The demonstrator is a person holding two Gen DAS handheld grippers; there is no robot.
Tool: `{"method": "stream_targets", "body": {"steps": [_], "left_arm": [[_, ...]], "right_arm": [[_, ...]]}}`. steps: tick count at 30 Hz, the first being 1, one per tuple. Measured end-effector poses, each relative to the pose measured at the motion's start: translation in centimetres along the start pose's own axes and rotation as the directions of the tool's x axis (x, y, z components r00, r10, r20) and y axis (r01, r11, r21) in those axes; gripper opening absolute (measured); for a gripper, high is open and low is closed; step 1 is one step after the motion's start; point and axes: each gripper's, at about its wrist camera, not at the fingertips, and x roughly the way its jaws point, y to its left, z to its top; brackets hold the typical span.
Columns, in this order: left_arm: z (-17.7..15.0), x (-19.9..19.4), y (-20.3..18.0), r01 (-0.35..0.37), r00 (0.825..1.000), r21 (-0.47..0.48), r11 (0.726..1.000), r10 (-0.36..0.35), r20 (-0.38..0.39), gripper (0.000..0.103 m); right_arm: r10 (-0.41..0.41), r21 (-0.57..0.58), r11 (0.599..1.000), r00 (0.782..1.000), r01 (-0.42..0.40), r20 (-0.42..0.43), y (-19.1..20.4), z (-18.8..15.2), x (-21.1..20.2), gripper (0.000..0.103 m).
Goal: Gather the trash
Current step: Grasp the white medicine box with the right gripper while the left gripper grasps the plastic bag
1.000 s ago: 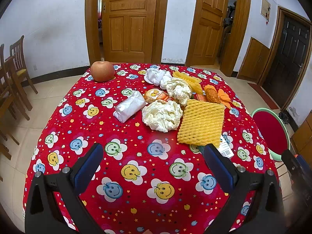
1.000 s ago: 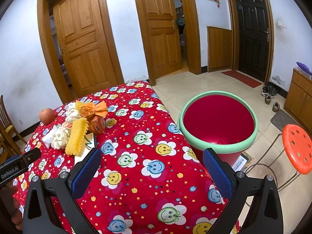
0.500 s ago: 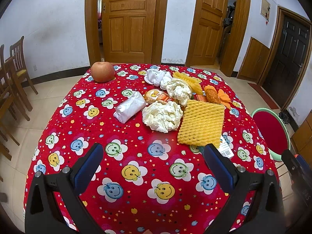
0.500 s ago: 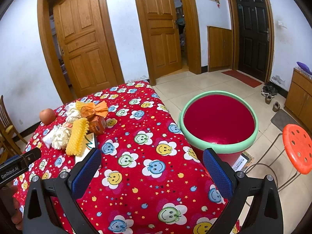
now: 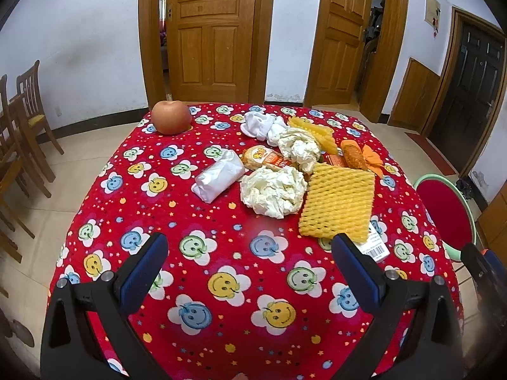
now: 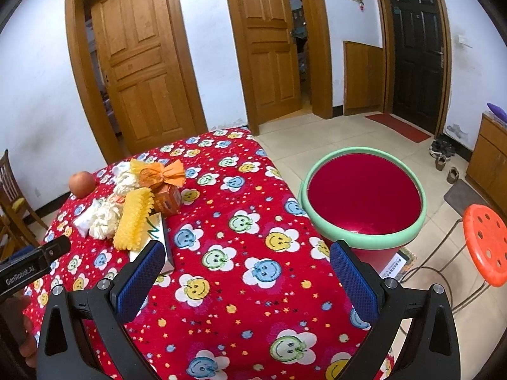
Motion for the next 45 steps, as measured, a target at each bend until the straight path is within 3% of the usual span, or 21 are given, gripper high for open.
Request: {"method": "stream_targets", "body": {"steps": [10,16,27,33,36,39,40,41,45], "left_arm": [[2.1,1.6,3.3,-0.047,0.999,0.027,0.999,0.047,-0.02,0.101],[3.5,4.5,6.0,-0.067,0.995,0.044,0.997,0.07,-0.068,0.101],[5.0,10.7,7.0,0.009,0.987,0.08,0.997,0.004,-0.159,0.1],[5.1,12.8,6.7,0.028,0.981,0.093,0.995,-0.009,-0.193,0.086],[5.1,13.0,6.4,0.047,0.982,0.113,0.992,-0.025,-0.187,0.074],[5.0,13.4,6.1,0.062,0.98,0.116,0.991,-0.039,-0.195,0.056],[5.0,13.8,6.1,0.075,0.977,0.108,0.991,-0.051,-0.206,0.048],[4.9,13.8,6.0,0.08,0.976,0.104,0.991,-0.056,-0.21,0.042],[4.8,12.9,5.9,0.077,0.98,0.096,0.992,-0.057,-0.193,0.039]], "right_arm": [[0.033,-0.037,0.999,0.998,-0.035,-0.047,2.4,0.2,1.3,0.103],[0.05,-0.057,0.997,0.991,-0.057,-0.126,4.5,0.0,3.4,0.103],[0.019,-0.124,0.991,0.973,-0.049,-0.232,7.7,-0.5,7.3,0.103],[0.045,-0.162,0.983,0.963,-0.09,-0.264,8.9,-0.8,8.4,0.103],[0.064,-0.168,0.979,0.96,-0.113,-0.273,9.3,-1.0,8.8,0.1],[0.072,-0.174,0.977,0.954,-0.127,-0.292,9.5,-1.2,9.4,0.096],[0.083,-0.169,0.976,0.951,-0.139,-0.298,9.5,-1.2,9.6,0.093],[0.095,-0.167,0.974,0.949,-0.151,-0.302,9.5,-1.3,9.7,0.083],[0.104,-0.179,0.97,0.946,-0.165,-0.308,9.6,-1.5,9.9,0.056]]}}
